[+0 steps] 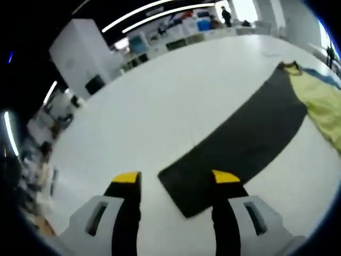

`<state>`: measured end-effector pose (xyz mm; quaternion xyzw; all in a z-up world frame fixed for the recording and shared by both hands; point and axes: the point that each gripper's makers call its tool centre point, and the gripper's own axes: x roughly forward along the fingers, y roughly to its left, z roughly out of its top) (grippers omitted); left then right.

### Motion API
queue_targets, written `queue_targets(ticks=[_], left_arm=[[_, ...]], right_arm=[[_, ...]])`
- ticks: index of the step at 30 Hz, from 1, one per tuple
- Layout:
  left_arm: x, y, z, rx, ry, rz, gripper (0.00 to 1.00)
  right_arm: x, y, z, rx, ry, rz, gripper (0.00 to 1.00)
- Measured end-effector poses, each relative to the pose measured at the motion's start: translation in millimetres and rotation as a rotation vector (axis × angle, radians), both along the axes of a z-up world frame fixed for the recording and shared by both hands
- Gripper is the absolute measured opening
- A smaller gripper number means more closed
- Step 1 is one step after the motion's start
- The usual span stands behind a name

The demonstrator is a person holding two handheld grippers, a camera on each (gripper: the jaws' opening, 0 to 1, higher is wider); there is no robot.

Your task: Fold the garment on the visible template until the final outline fits inside the template.

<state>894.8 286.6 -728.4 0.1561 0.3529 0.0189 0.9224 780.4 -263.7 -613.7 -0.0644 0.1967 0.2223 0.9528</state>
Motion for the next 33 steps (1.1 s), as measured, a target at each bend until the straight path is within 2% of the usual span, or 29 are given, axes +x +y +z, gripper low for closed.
queue_targets(ticks=[4, 7, 8, 10, 12, 16, 23, 25, 27, 30, 33], left_arm=[[-14.0, -43.8, 17.4, -0.011, -0.022, -0.088, 0.64], [-23.8, -68.6, 32.3, -0.02, -0.052, -0.115, 0.66], [-29.0, -85.0, 38.7, -0.033, -0.059, -0.148, 0.68], [-39.0, -107.5, 37.1, -0.079, -0.018, -0.189, 0.74], [-46.2, -122.0, 39.9, -0.087, -0.013, -0.197, 0.8], [-58.5, -145.6, 48.0, -0.095, -0.021, -0.219, 0.83], [-86.6, -197.3, 59.3, -0.2, -0.02, -0.277, 0.91], [-95.2, -209.7, 59.0, -0.235, -0.019, -0.292, 0.96], [-102.3, -217.5, 56.7, -0.231, -0.015, -0.294, 0.99], [-113.7, -230.1, 53.4, -0.222, 0.001, -0.313, 0.99], [-122.3, -249.9, 55.8, -0.264, -0.012, -0.34, 0.99]], right_arm=[[4.4, -14.4, 0.0, 0.0, -0.013, -0.002, 1.0], [7.5, -20.8, -0.3, 0.009, -0.02, 0.008, 1.0], [8.2, -22.4, -0.8, 0.009, -0.02, 0.012, 1.0], [9.0, -26.4, -3.0, 0.008, -0.018, 0.022, 1.0], [9.6, -30.1, -5.3, 0.011, -0.014, 0.036, 1.0], [7.9, -38.2, -8.2, 0.012, -0.009, 0.057, 1.0], [3.6, -53.7, -14.7, -0.01, 0.013, 0.095, 1.0], [2.7, -55.6, -16.1, -0.016, 0.016, 0.102, 1.0], [1.0, -56.6, -17.0, -0.018, 0.018, 0.112, 1.0], [-2.4, -57.8, -20.8, -0.02, 0.027, 0.127, 1.0], [-4.4, -61.9, -25.2, -0.028, 0.032, 0.138, 1.0]])
